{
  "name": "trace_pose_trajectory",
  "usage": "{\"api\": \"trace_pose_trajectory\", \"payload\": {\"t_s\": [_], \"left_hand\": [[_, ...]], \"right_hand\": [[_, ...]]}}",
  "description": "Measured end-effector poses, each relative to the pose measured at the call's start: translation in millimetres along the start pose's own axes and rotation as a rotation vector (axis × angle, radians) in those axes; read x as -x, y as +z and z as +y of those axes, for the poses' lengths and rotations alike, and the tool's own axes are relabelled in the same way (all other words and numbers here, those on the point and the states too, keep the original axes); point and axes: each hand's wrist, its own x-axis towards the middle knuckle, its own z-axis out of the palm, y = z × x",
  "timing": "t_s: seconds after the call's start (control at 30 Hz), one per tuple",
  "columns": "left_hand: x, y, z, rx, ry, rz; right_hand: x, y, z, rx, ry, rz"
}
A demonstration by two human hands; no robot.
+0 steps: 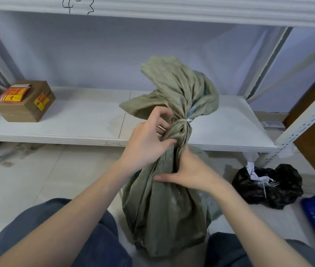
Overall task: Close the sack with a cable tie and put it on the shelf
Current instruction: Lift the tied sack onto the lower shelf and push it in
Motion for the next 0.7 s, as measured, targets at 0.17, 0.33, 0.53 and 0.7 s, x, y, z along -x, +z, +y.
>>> {"api": "trace_pose_trajectory", "payload": {"t_s": [0.17, 0.33, 0.53, 0.7], "left_hand": [[3.2, 11.4, 3.8, 0.029, 0.047, -0.032], [-1.5, 2.4, 3.1, -0.012, -0.043, -0.115], [-0.5, -30.0, -23.1, -0.485, -0.322, -0.635], [8.8, -0.6, -34.6, -0.626, -0.268, -0.712]], "right_hand": [[-10.0, 11.1, -0.2, -0.053, 0.048, 0.211], [-15.7, 7.1, 5.0, -0.027, 0.155, 0.301], [-16.3, -3.1, 6.6, 0.027, 0.113, 0.373], [-12.2, -21.4, -6.0, -0.041, -0.004, 0.436]]}}
